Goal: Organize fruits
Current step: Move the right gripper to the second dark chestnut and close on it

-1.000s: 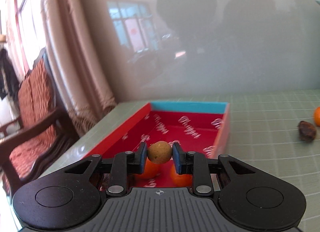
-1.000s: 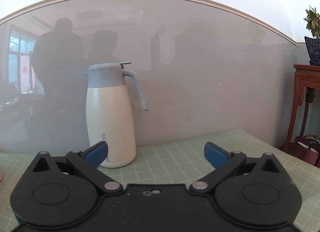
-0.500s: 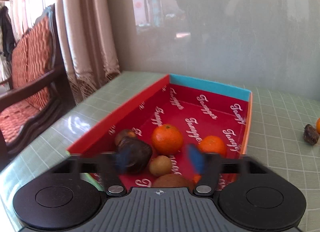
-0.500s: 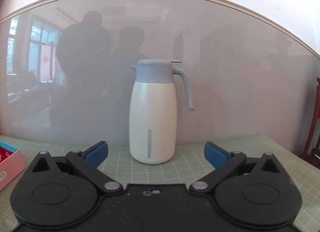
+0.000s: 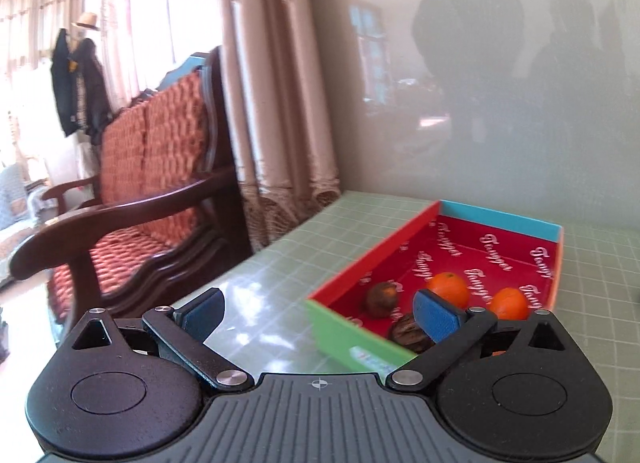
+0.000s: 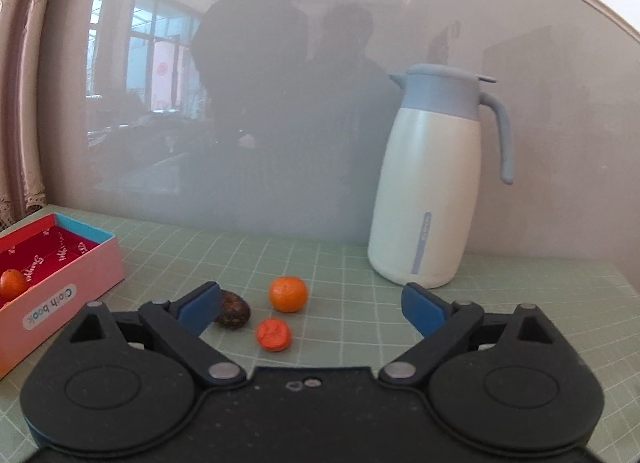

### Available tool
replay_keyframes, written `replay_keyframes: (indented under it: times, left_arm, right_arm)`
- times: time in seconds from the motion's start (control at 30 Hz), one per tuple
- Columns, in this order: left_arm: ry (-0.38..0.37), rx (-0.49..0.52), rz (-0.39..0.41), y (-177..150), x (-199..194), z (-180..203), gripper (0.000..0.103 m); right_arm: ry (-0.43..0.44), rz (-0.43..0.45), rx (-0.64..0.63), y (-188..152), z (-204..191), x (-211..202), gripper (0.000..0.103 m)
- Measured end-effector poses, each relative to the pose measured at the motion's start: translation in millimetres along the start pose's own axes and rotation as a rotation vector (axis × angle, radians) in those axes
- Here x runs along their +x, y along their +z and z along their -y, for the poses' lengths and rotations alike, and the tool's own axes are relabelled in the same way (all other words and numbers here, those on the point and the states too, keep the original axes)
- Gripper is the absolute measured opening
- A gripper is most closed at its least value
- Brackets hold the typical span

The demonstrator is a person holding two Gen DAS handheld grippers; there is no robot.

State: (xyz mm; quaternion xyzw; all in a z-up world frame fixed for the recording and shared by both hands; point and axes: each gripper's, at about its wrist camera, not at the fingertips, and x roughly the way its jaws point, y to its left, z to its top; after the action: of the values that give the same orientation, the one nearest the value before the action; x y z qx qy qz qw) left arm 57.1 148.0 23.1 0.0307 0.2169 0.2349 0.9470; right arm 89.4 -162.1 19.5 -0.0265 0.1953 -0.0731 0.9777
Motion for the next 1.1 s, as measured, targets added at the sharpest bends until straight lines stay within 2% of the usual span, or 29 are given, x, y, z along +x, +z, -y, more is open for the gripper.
replay_keyframes:
  times: [0.07,0.13,0.23,0.33,0.4,0.5,0.67,0.83,0.97,1.1]
  left_arm:
    - [0.035,-0.006,0.017,-4.6,-5.0,-10.9,0.100]
    - [0.079,-0.003,0.039,-5.7,-4.7,-19.2,0.100]
    - [0.140,-0.026,0.058,-5.3,-3.0,-35.1,0.100]
    - [0.182,-0.063,0.046,-4.3,3.1,-51.7,0.100]
    - [0.202,-0.082,0.023,-5.1,8.6,-60.1,0.100]
    - [0.206,-0.117,-0.004,-6.5,15.0,-70.7,0.100]
    - [0.213,-0.111,-0.007,-8.5,18.0,-73.6,0.100]
    - [0.214,-0.105,0.011,-8.6,14.1,-72.7,0.100]
    - [0.214,-0.121,0.008,-8.6,13.7,-73.1,0.100]
    - [0.214,-0.123,0.005,-8.6,13.0,-72.8,0.100]
  right_arm:
    - [0.039,-0.026,-0.024,-0.1,-11.7,6.7,0.078]
    - [0.082,-0.053,-0.037,1.2,-23.2,16.4,0.073]
    - [0.125,-0.094,-0.043,3.3,-39.2,32.4,0.070]
    - [0.160,-0.142,-0.038,3.6,-50.0,47.6,0.058]
    - [0.166,-0.160,-0.049,3.5,-55.1,59.1,0.057]
    - [0.150,-0.173,-0.091,6.4,-65.9,76.1,0.057]
    - [0.104,-0.223,-0.100,10.0,-70.0,105.0,0.051]
    - [0.084,-0.281,-0.111,3.6,-71.7,125.9,0.052]
    - [0.071,-0.282,-0.108,2.0,-67.5,130.2,0.038]
    - [0.096,-0.277,-0.068,1.7,-58.7,127.5,0.037]
